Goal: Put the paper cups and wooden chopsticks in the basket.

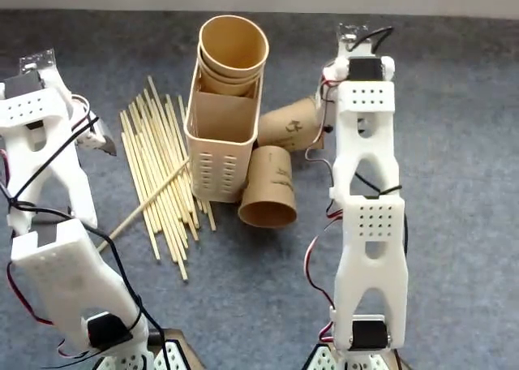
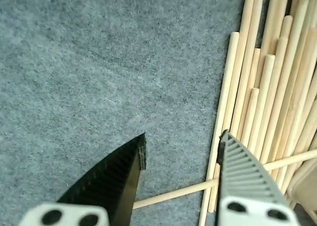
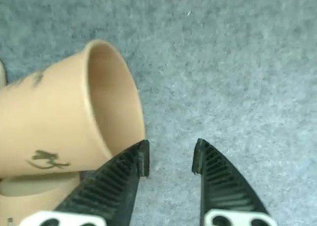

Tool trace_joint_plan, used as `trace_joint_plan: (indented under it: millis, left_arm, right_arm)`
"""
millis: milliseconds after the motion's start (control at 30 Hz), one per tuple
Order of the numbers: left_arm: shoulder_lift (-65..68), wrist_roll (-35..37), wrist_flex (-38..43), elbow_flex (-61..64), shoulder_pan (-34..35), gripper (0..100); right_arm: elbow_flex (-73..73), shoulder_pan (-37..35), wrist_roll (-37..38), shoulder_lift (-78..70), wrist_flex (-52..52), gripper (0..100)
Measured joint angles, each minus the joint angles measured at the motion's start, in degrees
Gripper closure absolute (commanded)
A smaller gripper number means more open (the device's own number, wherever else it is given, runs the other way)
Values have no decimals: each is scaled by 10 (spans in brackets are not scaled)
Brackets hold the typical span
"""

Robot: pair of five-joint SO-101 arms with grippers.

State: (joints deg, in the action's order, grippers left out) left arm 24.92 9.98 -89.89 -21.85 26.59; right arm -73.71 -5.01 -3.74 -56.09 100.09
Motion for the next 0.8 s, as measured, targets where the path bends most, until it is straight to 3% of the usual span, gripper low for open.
trace_joint_plan:
  millis: [233,433,667,800]
  left_arm:
    - [0,-1,0,0,-20,758]
    - [0,0,0,0,-21,758]
    - [0,0,0,0,-21,758]
    - [0,0,0,0,-21,758]
  right_arm:
    - [0,34,25,40,0,843]
    - [66,31,73,256,0,843]
    - [437,-62,162,655,-15,843]
    - [760,-163,183,896,-173,843]
